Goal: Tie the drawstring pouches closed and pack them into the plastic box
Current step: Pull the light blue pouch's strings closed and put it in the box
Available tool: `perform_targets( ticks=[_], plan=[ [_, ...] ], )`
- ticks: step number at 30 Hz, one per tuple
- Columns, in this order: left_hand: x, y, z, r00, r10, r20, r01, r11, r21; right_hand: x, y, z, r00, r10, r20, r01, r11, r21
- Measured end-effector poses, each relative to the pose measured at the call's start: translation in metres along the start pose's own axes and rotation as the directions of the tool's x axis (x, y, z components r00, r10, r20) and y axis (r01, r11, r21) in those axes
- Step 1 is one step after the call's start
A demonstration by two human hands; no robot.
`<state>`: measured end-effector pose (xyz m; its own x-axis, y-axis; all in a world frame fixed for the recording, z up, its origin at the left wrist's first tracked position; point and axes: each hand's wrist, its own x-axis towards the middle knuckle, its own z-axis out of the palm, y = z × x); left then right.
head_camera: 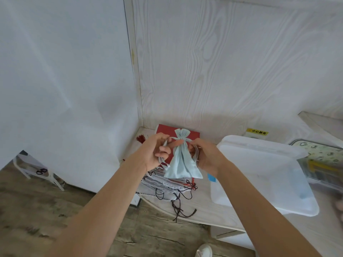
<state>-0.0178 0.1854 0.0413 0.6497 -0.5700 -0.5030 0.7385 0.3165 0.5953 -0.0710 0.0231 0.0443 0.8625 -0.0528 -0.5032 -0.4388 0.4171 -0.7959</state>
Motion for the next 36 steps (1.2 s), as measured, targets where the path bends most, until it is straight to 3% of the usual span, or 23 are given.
perform_targets(
  ticks=[2,7,13,20,23,25,27,29,30,34,36],
  plan=[
    [-0.002,-0.004,-0.003,0.997,-0.025,0.076,0.037,0.988,-0.152,0.000,0.005,-0.003,1.000,-0.019,-0.009,0.019,0.999,0.050],
    [0.003,-0.015,-0.009,0.994,0.033,0.100,-0.008,0.971,-0.241,0.000,0.007,-0.007,0.974,-0.205,-0.097,0.165,0.934,-0.317],
    [0.013,-0.022,-0.003,0.971,0.217,0.103,-0.209,0.975,-0.080,-0.008,0.003,0.005,0.986,-0.130,0.108,0.118,0.987,0.109],
    [0.015,-0.023,0.010,0.957,0.273,0.096,-0.286,0.941,0.179,-0.008,0.009,0.010,0.978,-0.126,0.167,0.107,0.987,0.119],
    [0.016,-0.023,0.011,0.956,0.265,0.126,-0.279,0.953,0.114,-0.010,0.007,0.009,0.971,-0.158,0.180,0.162,0.987,-0.007],
    [0.016,-0.023,0.011,0.960,0.265,0.095,-0.272,0.959,0.075,-0.009,0.006,0.008,0.966,-0.210,0.153,0.238,0.952,-0.194],
    [0.016,-0.023,0.011,0.963,0.261,0.074,-0.266,0.961,0.071,-0.007,0.002,0.006,0.940,-0.310,0.142,0.337,0.778,-0.530],
    [0.016,-0.025,0.012,0.965,0.255,0.065,-0.262,0.957,0.122,-0.005,-0.001,0.005,0.897,-0.394,0.201,0.367,0.411,-0.834],
    [0.015,-0.025,0.012,0.966,0.255,0.048,-0.259,0.952,0.160,-0.005,-0.001,0.005,0.878,-0.422,0.227,0.350,0.243,-0.905],
    [0.012,-0.023,0.020,0.963,0.266,-0.053,-0.244,0.935,0.257,-0.005,0.005,0.003,0.668,-0.576,0.471,0.395,-0.261,-0.881],
    [0.013,-0.022,0.021,0.950,0.291,-0.116,-0.249,0.926,0.284,-0.004,0.006,0.001,0.620,-0.560,0.549,0.397,-0.378,-0.836]
  ],
)
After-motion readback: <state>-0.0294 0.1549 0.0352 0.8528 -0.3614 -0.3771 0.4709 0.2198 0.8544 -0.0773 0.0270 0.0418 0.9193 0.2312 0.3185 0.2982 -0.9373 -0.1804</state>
